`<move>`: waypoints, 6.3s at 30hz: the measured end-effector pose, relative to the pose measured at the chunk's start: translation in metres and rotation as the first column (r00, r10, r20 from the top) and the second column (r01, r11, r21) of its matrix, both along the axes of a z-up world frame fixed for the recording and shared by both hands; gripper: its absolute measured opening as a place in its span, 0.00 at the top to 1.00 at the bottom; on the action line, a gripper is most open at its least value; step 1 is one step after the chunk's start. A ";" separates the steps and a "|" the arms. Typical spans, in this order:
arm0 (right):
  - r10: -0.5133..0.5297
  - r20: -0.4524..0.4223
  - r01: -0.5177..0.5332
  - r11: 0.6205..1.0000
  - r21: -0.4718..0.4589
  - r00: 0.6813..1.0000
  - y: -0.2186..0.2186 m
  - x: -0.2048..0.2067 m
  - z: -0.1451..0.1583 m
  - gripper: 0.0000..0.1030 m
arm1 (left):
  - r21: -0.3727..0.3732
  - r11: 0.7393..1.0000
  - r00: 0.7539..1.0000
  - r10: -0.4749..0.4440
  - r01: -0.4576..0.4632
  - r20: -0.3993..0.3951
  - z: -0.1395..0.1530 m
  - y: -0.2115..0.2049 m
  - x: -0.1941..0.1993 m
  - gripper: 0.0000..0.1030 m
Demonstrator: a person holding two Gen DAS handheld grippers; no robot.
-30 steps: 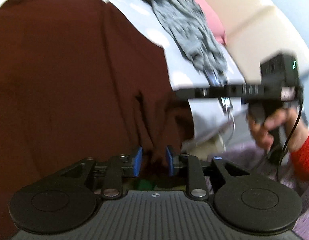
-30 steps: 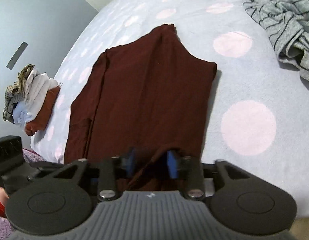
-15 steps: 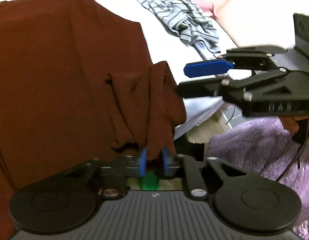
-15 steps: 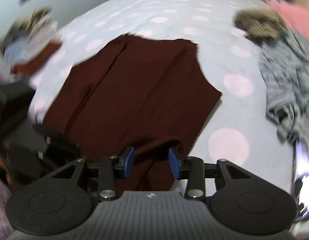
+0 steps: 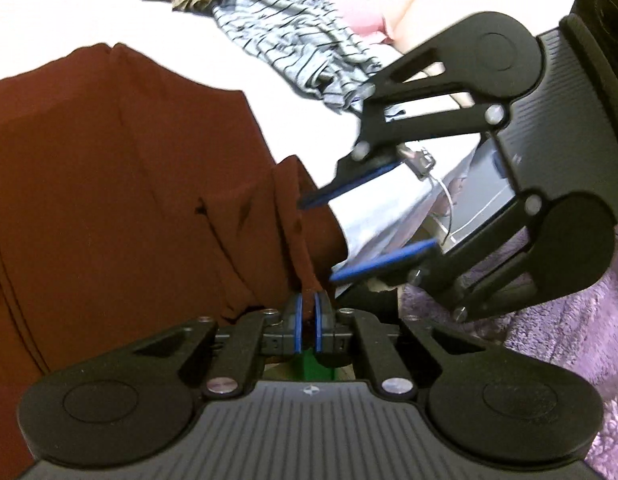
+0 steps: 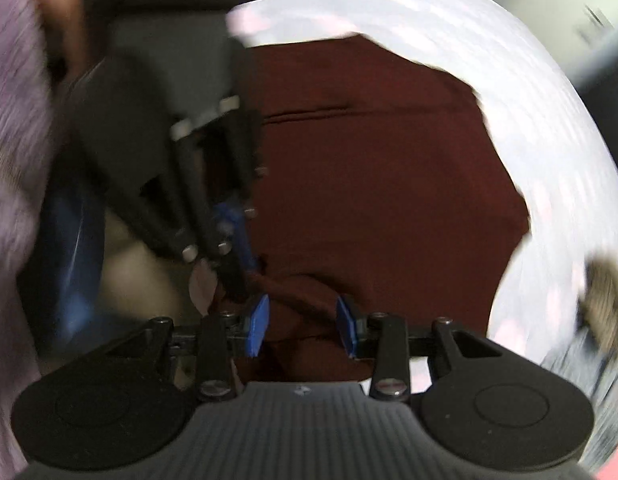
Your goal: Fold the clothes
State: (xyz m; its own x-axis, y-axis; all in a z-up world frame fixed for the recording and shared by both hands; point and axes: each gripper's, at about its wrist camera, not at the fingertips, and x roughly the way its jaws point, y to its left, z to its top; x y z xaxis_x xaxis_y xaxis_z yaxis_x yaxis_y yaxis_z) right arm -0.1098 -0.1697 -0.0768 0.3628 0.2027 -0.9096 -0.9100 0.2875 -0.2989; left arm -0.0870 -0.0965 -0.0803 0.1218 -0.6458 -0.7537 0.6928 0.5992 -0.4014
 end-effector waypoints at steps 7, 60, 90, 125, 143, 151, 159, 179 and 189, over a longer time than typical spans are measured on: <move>0.407 -0.002 -0.391 0.874 -0.290 0.913 0.029 -0.029 -0.015 0.66 | -0.009 0.999 0.997 -0.049 0.049 0.052 0.013 0.000 -0.006 0.97; -0.125 -0.242 0.209 0.910 0.359 0.962 -0.052 -0.080 0.085 0.94 | 0.023 0.902 0.855 -0.417 0.432 0.308 0.069 0.015 -0.081 0.97; -0.428 -0.216 0.480 0.784 0.394 0.877 -0.105 0.054 0.001 0.94 | 0.100 0.985 0.955 -0.162 0.141 0.249 0.014 -0.022 0.098 0.98; -0.720 -0.442 0.845 0.449 0.292 0.535 -0.122 -0.002 -0.040 0.65 | 0.183 0.982 0.986 -0.075 0.047 0.152 -0.012 -0.039 0.051 0.96; -0.692 -0.531 0.872 0.404 0.276 0.489 -0.118 -0.013 -0.072 0.77 | 0.141 0.989 0.997 0.043 -0.035 -0.057 -0.028 -0.038 0.019 0.96; -0.705 -0.463 0.843 0.447 0.298 0.537 -0.104 -0.023 -0.056 0.90 | 0.036 0.991 0.980 0.136 -0.132 -0.144 -0.018 -0.028 0.031 0.96; -0.722 -0.412 0.831 0.470 0.298 0.556 -0.088 -0.028 -0.038 0.90 | 0.019 0.990 0.970 0.139 -0.138 -0.197 -0.009 -0.042 0.045 0.74; -0.680 -0.313 0.746 0.566 0.351 0.663 -0.056 -0.025 -0.020 0.91 | 0.174 0.973 0.948 0.195 -0.154 -0.252 -0.039 -0.061 0.067 0.78; -0.631 -0.321 0.708 0.628 0.324 0.706 -0.051 -0.018 -0.012 0.84 | 0.148 0.972 0.943 0.214 -0.180 -0.254 -0.048 -0.046 0.073 0.92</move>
